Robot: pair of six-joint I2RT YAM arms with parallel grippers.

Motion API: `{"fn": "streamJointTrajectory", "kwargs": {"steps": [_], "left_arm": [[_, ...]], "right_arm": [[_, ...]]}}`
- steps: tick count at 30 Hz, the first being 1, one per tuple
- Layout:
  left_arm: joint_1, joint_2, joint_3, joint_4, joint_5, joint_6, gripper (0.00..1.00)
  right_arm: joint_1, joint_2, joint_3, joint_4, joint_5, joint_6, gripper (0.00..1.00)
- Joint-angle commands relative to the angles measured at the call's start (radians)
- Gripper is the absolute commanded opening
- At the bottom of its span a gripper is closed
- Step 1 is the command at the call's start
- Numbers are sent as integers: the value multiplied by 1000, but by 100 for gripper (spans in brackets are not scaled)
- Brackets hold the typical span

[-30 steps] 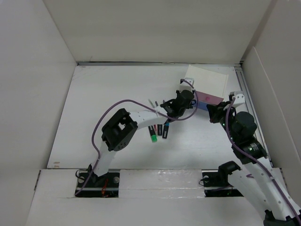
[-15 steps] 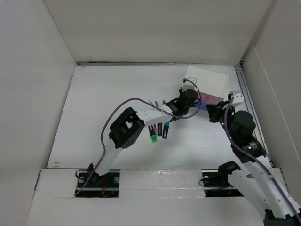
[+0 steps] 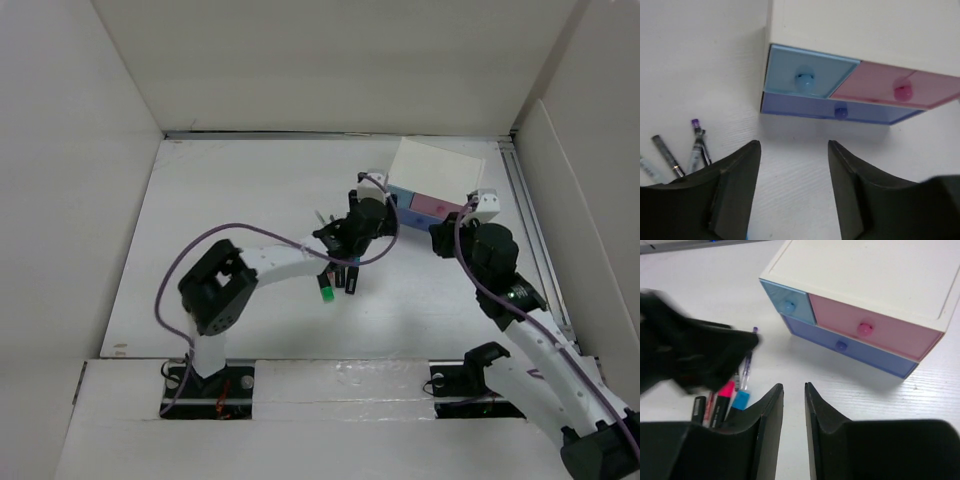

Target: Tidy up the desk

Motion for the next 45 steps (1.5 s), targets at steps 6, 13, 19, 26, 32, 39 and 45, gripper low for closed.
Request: {"fn": "streamJointTrajectory", "kwargs": {"steps": [6,13,19,26,32,39,45], "left_arm": [[-34,-554,-377,144,4,-83,57],[-34,-979,-649,26,-25,-115,58],[15,-1142,-816,18,-42,-125,59],[25,-1134,-872,103,-17,-99,59],[25,-1087,-873,140,12,-86,59],[25,-1068,-876,167,19,-85,59],[25,-1038,-867,178,26,-86,58]], "right_arm": [[9,152,0,127,109,59,47],[-11,359,61,181,219,93,46],[-57,433,84,233,296,114,43],[-89,530,158,236,317,128,43],[-107,588,199,248,337,134,44],[-147,654,226,291,330,125,37],[-157,718,250,314,300,117,33]]}}
